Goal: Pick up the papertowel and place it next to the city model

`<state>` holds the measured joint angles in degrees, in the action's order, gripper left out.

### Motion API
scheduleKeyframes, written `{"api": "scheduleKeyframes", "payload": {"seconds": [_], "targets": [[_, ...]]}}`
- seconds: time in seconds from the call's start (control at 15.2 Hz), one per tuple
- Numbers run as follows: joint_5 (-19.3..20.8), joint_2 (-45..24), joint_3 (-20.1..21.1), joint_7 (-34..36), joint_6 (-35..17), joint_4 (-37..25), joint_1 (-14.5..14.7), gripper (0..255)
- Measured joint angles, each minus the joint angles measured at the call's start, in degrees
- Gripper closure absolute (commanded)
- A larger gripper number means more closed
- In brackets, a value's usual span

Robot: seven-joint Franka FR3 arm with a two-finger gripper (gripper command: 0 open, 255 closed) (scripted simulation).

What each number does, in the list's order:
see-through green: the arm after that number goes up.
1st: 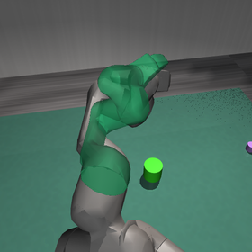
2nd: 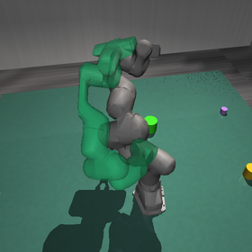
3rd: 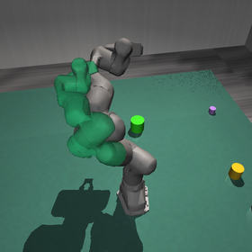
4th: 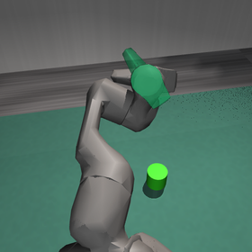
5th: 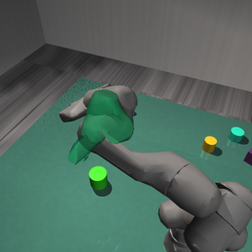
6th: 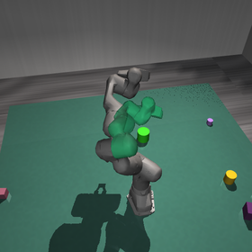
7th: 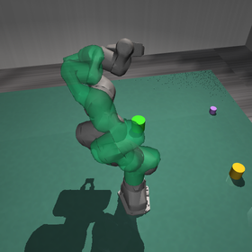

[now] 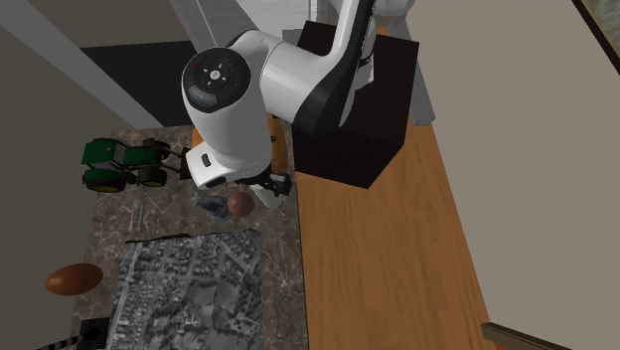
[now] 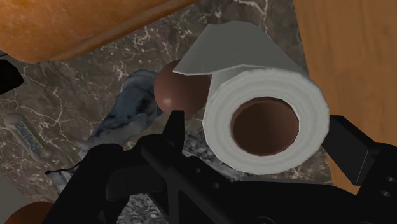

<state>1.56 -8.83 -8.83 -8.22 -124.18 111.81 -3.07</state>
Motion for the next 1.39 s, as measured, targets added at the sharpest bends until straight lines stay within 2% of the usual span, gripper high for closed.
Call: {"api": "scheduleKeyframes", "payload": {"seconds": [0.33, 0.4, 1.06, 1.39], "targets": [[0.0, -0.1, 0.0, -0.1, -0.2, 0.1, 0.0, 0], [0.0, -0.1, 0.0, -0.1, -0.2, 0.1, 0.0, 255], [-0.1, 0.0, 0.0, -0.1, -0.3, 0.2, 0.0, 255], [0.1, 1.1, 0.0, 0.0, 2.6, -1.6, 0.0, 255]]}}
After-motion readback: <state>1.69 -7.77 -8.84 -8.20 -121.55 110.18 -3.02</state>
